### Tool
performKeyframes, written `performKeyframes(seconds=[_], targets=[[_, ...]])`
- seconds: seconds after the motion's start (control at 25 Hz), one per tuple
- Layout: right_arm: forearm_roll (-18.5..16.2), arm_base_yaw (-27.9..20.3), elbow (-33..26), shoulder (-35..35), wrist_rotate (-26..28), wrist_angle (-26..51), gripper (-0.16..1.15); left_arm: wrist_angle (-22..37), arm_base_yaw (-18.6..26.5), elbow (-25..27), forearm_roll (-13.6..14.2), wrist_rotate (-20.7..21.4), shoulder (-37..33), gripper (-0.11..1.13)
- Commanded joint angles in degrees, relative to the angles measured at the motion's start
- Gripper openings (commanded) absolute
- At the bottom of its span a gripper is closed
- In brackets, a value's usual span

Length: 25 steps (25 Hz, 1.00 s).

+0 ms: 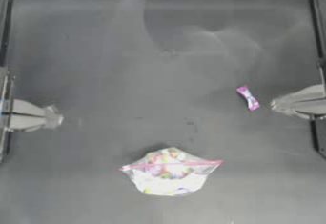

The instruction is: Put candy in bag

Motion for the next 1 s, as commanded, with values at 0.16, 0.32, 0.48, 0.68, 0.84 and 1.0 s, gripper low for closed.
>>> performKeyframes(seconds=[0.16, 0.32, 0.48, 0.68, 0.84, 1.0], targets=[[-1.4, 1.0, -1.3, 0.2, 0.1, -0.2, 0.87, 1.2, -0.3, -1.7, -2.5, -0.3, 2.6, 1.09], [-1.1, 1.0, -2.5, 0.4, 0.1, 1.0, 1.02, 3.8, -0.4, -2.0, -2.5, -0.3, 3.3, 0.98], [-1.0, 1.6, -6.2, 1.7, 0.2, 7.9, 1.01, 5.6, -1.1, -2.2, -2.5, -0.3, 3.4, 1.02], [0.9, 3.1, -14.4, 8.1, 0.3, 19.2, 1.01, 7.3, -3.3, -2.2, -2.7, -0.4, 4.2, 1.02], [3.0, 3.3, -21.3, 15.1, 0.3, 28.9, 1.01, 8.4, -3.8, -2.2, -3.2, -0.4, 5.8, 1.02], [3.1, 3.9, -29.2, 21.8, 0.7, 39.3, 1.0, 9.8, -3.6, -2.3, -3.7, -0.4, 6.7, 1.01]])
